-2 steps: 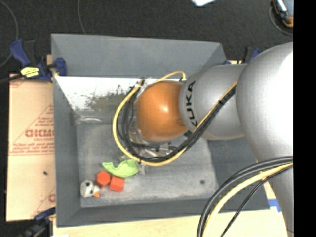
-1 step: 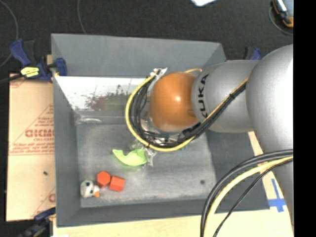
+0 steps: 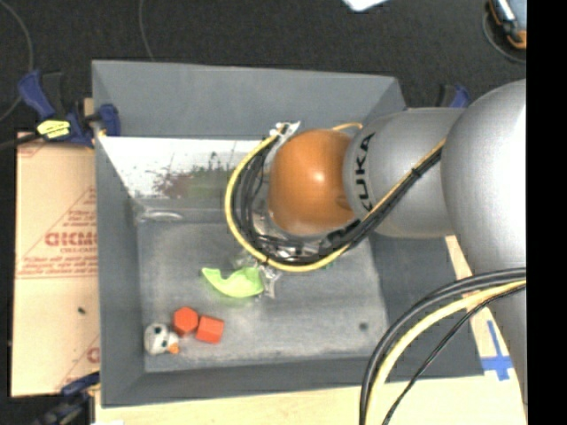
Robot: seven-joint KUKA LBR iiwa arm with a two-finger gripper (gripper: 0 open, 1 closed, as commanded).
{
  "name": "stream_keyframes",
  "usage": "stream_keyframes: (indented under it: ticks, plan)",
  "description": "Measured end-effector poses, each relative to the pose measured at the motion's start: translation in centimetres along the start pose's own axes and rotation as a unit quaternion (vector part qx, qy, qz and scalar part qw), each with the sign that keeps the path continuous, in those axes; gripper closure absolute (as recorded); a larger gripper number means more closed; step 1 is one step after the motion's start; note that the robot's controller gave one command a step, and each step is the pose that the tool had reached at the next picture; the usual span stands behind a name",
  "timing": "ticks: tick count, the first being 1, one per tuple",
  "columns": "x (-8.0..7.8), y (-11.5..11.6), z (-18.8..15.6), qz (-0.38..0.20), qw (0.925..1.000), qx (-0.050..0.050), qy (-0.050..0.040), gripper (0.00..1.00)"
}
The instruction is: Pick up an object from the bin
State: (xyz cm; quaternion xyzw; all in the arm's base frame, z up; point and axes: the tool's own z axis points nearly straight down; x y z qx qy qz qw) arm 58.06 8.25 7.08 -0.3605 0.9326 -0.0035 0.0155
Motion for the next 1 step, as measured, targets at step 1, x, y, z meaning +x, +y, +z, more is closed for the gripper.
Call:
stream_keyframes:
  ticks: [1]
  plan:
    - [-1.87,-0.99,-16.82,-0.008,1.0000,0.002,-0.0032,1.00]
